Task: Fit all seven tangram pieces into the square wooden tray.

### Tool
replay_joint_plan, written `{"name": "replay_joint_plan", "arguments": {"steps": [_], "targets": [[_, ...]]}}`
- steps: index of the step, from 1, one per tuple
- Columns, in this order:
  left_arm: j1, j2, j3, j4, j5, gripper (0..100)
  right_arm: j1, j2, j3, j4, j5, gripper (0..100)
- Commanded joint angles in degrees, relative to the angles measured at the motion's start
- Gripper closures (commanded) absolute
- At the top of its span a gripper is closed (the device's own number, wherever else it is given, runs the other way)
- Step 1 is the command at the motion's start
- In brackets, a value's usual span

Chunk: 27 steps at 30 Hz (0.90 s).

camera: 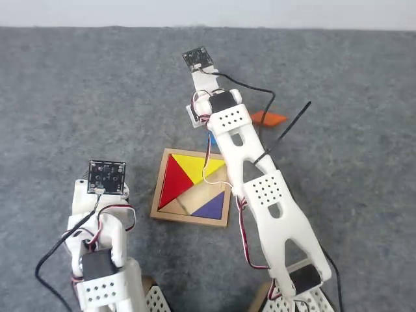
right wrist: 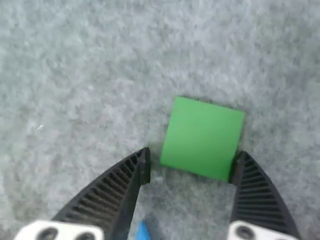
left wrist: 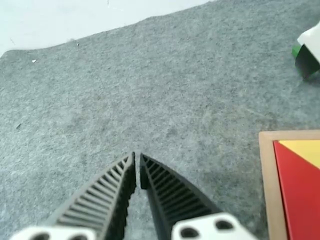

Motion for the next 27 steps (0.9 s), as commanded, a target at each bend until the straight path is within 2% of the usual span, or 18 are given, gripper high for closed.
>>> {"name": "replay_joint_plan", "arguments": {"steps": [1, 8, 17, 27], "targets": [[-0.2, -1.1, -0.7, 0.3, -0.7, 98, 0.6, -3.0, -1.0, 1.4, 0.6, 79.4], [-0.2, -1.1, -0.7, 0.3, -0.7, 98, 0.6, -2.9, -0.5, -1.8, 4.8, 84.8], [-0.2, -1.1, -0.7, 0.3, -0.7, 98, 0.6, -3.6, -1.1, 0.2, 4.9, 91.5], [-0.2, -1.1, -0.7, 0.3, -0.7, 98, 0.6, -4.5, -11.3, 16.3, 4.8, 94.0]]}}
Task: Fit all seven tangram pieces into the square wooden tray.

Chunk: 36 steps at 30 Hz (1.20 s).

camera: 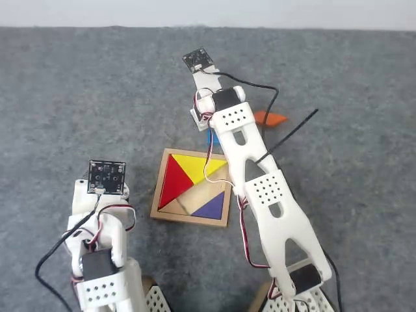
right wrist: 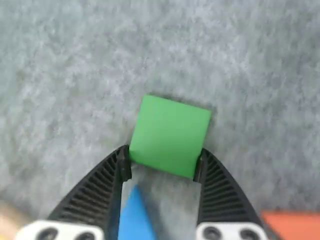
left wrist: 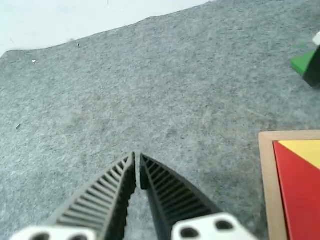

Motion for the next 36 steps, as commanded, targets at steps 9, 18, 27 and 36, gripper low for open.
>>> {"name": "replay_joint_plan", "arguments": {"steps": [9, 18, 27, 36], "targets": [[-0.2, -1.1, -0.7, 0.3, -0.7, 98, 1.5, -9.5, -3.7, 10.5, 0.5, 94.0], [-0.2, -1.1, -0.7, 0.3, -0.7, 98, 3.8, -20.7, -3.3, 16.1, 5.7, 94.0], [-0.2, -1.1, -0.7, 0.3, -0.7, 98, 3.7, -32.7, 1.9, 16.4, 5.6, 94.0], [-0.2, -1.1, -0.7, 0.3, -0.7, 98, -1.7, -66.5, 39.6, 16.0, 6.7, 94.0]]}}
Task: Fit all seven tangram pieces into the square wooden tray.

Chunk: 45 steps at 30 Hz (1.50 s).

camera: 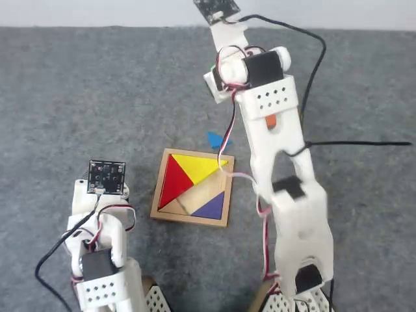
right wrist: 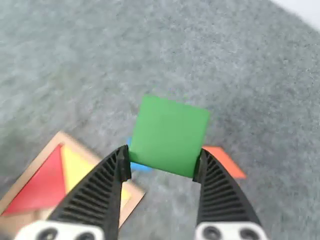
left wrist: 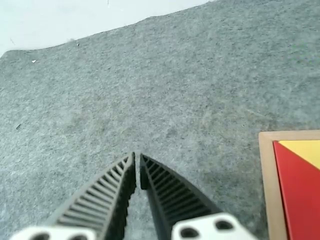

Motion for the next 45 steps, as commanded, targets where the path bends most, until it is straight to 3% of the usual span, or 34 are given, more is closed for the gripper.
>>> {"name": "replay_joint_plan", "arguments": {"steps": [1, 8, 14, 17, 24, 45], "targets": [[-0.2, -1.1, -0.7, 0.3, -0.7, 98, -3.6, -18.9, 17.1, 2.2, 2.7, 94.0], [-0.2, -1.1, -0.7, 0.3, -0.7, 98, -10.1, -38.1, 52.0, -5.8, 4.1, 94.0], [-0.2, -1.1, -0.7, 0.3, -0.7, 98, -15.8, -47.2, 88.3, -34.5, 3.7, 94.0], [-0.2, -1.1, -0.7, 0.3, -0.7, 98, -17.9, -47.6, 98.2, -46.3, 3.8, 94.0], [-0.2, -1.1, -0.7, 0.3, -0.7, 98, -18.3, -40.2, 101.1, -50.6, -2.0, 93.9], [-0.2, -1.1, -0.7, 0.2, -0.7, 98, -22.8, -33.3, 100.9, -50.8, -0.7, 93.5]]}}
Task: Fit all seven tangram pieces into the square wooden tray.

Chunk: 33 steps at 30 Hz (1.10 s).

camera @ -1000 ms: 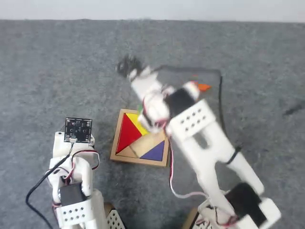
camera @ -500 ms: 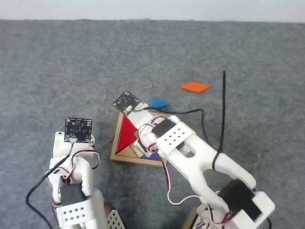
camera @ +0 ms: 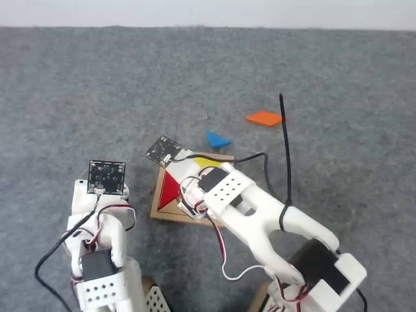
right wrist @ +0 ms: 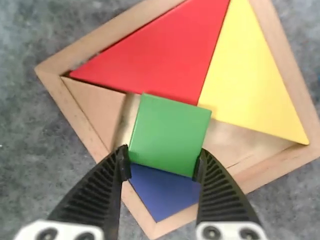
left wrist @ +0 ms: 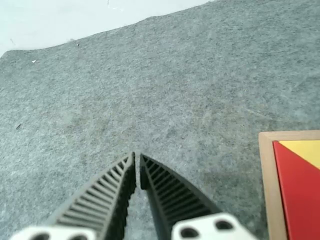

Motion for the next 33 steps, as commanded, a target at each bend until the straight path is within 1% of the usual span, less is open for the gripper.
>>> {"name": "replay_joint_plan", "arguments": {"steps": [1, 5, 14, 16, 19, 21, 25, 33], "targets": [[-0.2, -1.1, -0.7, 0.2, -0.7, 98, -1.6, -0.2, -0.5, 0.7, -0.1, 93.5], [-0.2, -1.1, -0.7, 0.2, -0.7, 98, -3.6, -0.6, -0.5, 2.2, -0.2, 93.5], [-0.2, -1.1, -0.7, 0.2, -0.7, 98, -3.3, -0.2, -0.7, 1.8, -0.1, 93.0], [-0.2, -1.1, -0.7, 0.2, -0.7, 98, -3.3, -0.1, -1.2, 2.1, -0.1, 89.3], [-0.2, -1.1, -0.7, 0.2, -0.7, 98, -3.4, -0.1, -1.6, 2.2, -0.1, 80.6], [-0.2, -1.1, -0.7, 0.2, -0.7, 98, -3.5, -0.1, -2.6, 2.9, -0.1, 77.1], [-0.2, -1.1, -0.7, 0.2, -0.7, 98, -3.5, -0.1, -4.6, 5.8, -0.2, 76.2], [-0.2, -1.1, -0.7, 0.2, -0.7, 98, -3.1, -0.9, -5.5, 6.9, -2.4, 76.3]]}}
